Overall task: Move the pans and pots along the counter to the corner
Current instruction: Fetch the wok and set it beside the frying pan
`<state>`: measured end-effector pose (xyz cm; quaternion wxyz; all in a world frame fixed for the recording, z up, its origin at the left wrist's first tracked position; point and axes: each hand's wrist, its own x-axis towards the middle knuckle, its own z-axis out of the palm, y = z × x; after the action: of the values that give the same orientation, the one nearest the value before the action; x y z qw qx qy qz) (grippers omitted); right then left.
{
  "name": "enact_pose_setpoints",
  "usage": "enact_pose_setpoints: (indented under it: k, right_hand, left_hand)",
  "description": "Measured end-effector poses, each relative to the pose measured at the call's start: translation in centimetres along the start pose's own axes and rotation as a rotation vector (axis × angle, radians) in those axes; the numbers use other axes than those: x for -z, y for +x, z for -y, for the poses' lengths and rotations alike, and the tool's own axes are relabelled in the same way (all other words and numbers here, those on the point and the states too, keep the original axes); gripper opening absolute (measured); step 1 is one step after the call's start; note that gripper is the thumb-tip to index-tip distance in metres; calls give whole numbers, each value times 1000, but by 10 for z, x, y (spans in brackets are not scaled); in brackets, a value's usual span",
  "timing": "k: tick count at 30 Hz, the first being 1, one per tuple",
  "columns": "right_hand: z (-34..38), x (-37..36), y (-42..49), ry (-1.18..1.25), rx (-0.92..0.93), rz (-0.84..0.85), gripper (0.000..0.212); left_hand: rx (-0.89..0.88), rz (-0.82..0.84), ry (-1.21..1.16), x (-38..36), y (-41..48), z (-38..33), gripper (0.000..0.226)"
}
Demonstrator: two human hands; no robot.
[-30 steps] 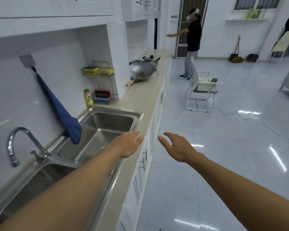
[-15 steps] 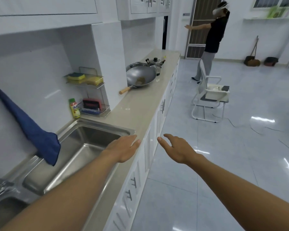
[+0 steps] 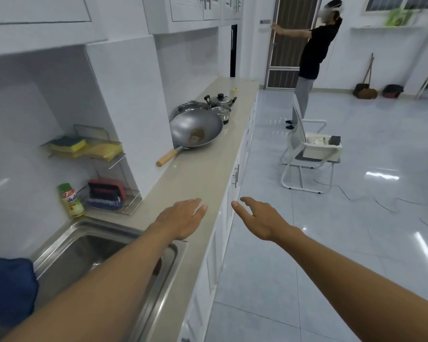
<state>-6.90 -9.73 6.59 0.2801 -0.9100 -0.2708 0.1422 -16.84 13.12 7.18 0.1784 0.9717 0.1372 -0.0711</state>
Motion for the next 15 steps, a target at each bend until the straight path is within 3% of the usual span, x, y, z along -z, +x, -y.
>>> enact_pose_setpoints:
  k: [7,15]
  right_hand:
    - [-10,19,92,-30,35,40,89]
    - [-44,52,217,-32,104,124,106]
  left_hand:
    - [52,16,4,22,80,11,67]
    - [166,-24,-26,39,191,1,68]
